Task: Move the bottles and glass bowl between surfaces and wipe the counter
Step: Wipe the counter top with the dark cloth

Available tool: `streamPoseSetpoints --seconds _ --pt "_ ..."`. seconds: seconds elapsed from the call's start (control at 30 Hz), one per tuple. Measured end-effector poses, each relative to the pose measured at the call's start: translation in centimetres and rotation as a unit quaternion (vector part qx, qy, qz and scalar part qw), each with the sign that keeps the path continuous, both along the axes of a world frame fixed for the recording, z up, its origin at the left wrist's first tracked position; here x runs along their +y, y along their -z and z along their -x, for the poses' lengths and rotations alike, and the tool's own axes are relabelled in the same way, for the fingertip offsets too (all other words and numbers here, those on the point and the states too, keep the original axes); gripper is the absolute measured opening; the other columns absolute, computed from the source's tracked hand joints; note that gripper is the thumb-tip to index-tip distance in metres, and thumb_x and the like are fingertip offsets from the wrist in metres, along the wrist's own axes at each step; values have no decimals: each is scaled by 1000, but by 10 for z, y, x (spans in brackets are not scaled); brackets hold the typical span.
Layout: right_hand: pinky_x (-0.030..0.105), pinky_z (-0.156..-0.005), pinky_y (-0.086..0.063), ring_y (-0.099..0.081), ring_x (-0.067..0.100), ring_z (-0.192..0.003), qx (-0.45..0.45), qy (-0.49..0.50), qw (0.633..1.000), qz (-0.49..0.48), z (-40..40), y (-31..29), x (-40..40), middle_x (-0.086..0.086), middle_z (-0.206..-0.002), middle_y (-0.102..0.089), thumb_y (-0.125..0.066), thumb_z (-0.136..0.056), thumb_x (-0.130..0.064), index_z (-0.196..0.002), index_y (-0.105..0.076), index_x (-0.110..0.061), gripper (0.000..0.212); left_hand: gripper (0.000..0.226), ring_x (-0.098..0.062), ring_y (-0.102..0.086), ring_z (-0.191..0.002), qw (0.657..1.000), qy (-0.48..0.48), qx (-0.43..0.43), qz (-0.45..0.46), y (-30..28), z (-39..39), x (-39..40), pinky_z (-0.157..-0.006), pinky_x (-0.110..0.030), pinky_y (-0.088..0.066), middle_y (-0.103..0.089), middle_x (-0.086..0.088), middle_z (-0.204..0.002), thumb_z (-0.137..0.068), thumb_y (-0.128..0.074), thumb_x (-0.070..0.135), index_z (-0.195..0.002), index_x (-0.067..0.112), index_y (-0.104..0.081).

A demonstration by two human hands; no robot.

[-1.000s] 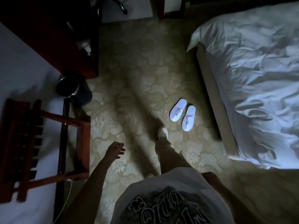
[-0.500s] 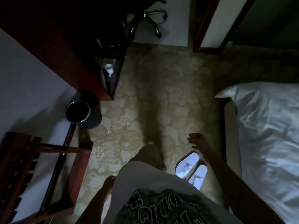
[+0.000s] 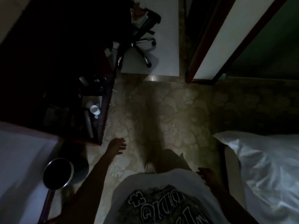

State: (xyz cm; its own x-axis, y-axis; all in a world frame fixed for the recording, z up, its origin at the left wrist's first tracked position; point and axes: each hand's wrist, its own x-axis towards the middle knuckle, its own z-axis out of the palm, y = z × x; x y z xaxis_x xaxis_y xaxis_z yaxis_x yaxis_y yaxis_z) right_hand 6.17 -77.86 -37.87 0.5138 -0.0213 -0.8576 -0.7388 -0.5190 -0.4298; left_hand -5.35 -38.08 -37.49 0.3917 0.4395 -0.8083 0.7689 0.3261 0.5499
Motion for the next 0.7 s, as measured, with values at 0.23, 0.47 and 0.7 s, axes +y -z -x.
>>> streamPoseSetpoints --seconds 0.23,0.47,0.7 --pt "36 -75 -47 -59 27 -93 -30 -36 995 -83 -213 27 178 19 -110 -64 -52 -99 -22 -118 -55 -3 27 26 -22 -68 -89 999 -25 -25 -28 13 -160 106 -74 -33 -51 -72 -9 -102 -98 -55 31 -111 10 -64" --pt "40 -85 -53 -65 22 -100 -145 -240 941 -189 -416 -35 418 8 -110 -70 -59 -93 -35 -100 -65 -26 13 21 -23 -60 -82 987 -151 -10 -60 -22 -269 192 -71 -32 -46 -65 -20 -111 -102 -48 20 -114 9 -61" --pt "17 -72 -45 -58 12 -90 -271 -387 820 -324 -502 -156 679 -2 -98 -61 -55 -97 -23 -110 -57 -14 16 25 -15 -65 -96 868 -104 -125 -470 -157 -380 339 -87 -41 -55 -56 4 -111 -90 -53 45 -105 27 -59"
